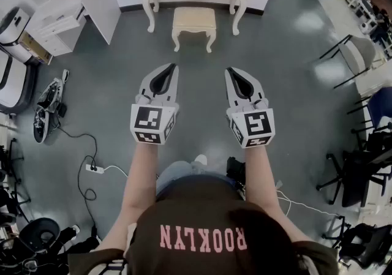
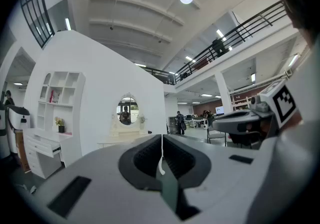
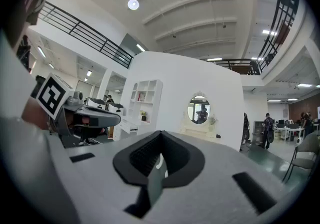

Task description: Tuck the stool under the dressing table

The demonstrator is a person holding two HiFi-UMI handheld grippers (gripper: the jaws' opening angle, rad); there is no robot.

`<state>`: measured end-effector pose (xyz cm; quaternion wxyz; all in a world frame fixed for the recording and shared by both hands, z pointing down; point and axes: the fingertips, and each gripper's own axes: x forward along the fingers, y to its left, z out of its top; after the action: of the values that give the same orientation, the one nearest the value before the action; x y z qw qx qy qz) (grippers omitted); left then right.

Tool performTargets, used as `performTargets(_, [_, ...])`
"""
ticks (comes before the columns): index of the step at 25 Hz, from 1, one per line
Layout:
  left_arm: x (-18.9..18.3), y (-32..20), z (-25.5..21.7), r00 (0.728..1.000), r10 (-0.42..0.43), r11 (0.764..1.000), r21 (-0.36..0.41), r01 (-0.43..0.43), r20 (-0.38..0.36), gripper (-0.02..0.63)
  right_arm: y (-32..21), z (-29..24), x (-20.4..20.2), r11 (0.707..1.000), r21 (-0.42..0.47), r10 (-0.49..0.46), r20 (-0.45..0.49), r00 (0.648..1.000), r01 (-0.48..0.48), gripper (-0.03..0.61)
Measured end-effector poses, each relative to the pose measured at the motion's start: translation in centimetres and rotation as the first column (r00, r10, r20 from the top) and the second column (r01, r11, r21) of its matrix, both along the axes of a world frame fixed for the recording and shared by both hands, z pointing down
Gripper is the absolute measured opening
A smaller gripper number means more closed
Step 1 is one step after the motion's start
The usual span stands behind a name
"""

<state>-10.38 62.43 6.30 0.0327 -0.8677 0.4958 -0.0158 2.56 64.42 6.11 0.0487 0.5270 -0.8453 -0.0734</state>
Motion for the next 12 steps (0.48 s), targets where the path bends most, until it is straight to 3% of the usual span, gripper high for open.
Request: performTargets(12, [0.6,-2.4,1.5,0.999,-0.044,0.998,-0.036,0.043,-0.031,0.008,-1.7,1.9,2.6,1.000,-0.029,-0.004,-0.029,1.000,0.003,-0.002])
